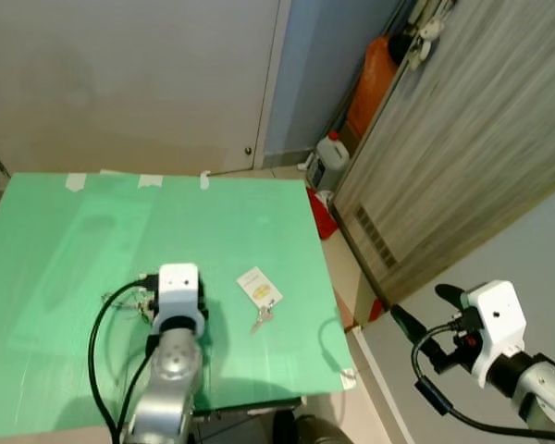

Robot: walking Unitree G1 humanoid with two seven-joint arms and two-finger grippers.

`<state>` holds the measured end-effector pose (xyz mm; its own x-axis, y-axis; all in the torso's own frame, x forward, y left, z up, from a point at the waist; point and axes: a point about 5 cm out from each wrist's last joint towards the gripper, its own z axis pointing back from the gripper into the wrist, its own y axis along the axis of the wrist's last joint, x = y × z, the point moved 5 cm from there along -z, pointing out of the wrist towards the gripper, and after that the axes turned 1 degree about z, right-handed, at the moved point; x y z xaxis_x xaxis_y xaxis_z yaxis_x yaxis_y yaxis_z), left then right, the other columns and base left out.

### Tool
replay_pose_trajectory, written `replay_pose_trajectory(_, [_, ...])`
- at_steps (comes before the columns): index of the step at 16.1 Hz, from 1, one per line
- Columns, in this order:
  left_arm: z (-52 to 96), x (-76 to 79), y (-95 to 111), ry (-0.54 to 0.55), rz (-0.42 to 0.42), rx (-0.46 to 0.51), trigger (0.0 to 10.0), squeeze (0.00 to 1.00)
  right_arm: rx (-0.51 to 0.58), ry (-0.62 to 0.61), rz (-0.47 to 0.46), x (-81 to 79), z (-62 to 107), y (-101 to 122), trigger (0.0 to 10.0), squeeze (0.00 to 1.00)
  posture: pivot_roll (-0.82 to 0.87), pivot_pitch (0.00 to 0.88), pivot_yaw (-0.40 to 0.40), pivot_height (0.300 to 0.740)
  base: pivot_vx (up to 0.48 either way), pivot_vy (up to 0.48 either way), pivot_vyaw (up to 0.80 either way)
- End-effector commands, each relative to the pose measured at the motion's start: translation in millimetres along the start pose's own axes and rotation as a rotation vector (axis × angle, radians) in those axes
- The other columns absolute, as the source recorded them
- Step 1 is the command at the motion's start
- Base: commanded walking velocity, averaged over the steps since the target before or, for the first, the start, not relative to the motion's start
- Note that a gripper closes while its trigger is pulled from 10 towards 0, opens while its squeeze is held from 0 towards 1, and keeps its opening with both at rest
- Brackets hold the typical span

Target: Hang keys on a hook

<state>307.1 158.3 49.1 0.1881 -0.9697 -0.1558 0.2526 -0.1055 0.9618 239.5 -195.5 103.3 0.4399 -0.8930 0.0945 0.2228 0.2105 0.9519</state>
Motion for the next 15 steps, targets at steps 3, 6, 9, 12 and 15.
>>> replay_pose_trajectory(3, [7.7, -5.4, -9.6, 0.056, -0.075, -0.027, 10.0, 1.00, -0.010, 0.006, 0.011, -0.8, -2.0, -0.2, 10.0, 0.00, -0.20, 0.161, -0.168, 0.740, 0.000, 0.000, 0.00])
replay_pose_trajectory(6, [8.2, -18.3, -18.7, 0.099, -0.127, -0.058, 10.0, 1.00, -0.009, 0.003, 0.017, 0.1, -2.6, 0.1, 10.0, 0.00, -0.20, 0.156, -0.169, 0.740, 0.000, 0.000, 0.00])
replay_pose_trajectory(9, [12.2, -31.6, -37.8, 0.127, -0.219, -0.075, 10.0, 1.00, -0.001, -0.014, 0.022, 1.6, -1.5, 0.8, 10.0, 0.00, -0.20, 0.151, -0.167, 0.740, 0.000, 0.000, 0.00])
replay_pose_trajectory(12, [13.5, -39.9, -57.8, 0.133, -0.258, -0.108, 10.0, 1.00, -0.003, -0.021, 0.026, 1.9, 0.6, -0.3, 10.0, 0.00, -0.21, 0.159, -0.169, 0.740, 0.000, 0.000, 0.00])
replay_pose_trajectory(15, [4.6, -53.6, -58.3, 0.162, -0.281, -0.112, 10.0, 0.00, -0.007, -0.025, 0.032, 2.9, 2.0, -1.1, 10.0, 0.00, -0.21, 0.163, -0.170, 0.740, 0.000, 0.000, 0.00])
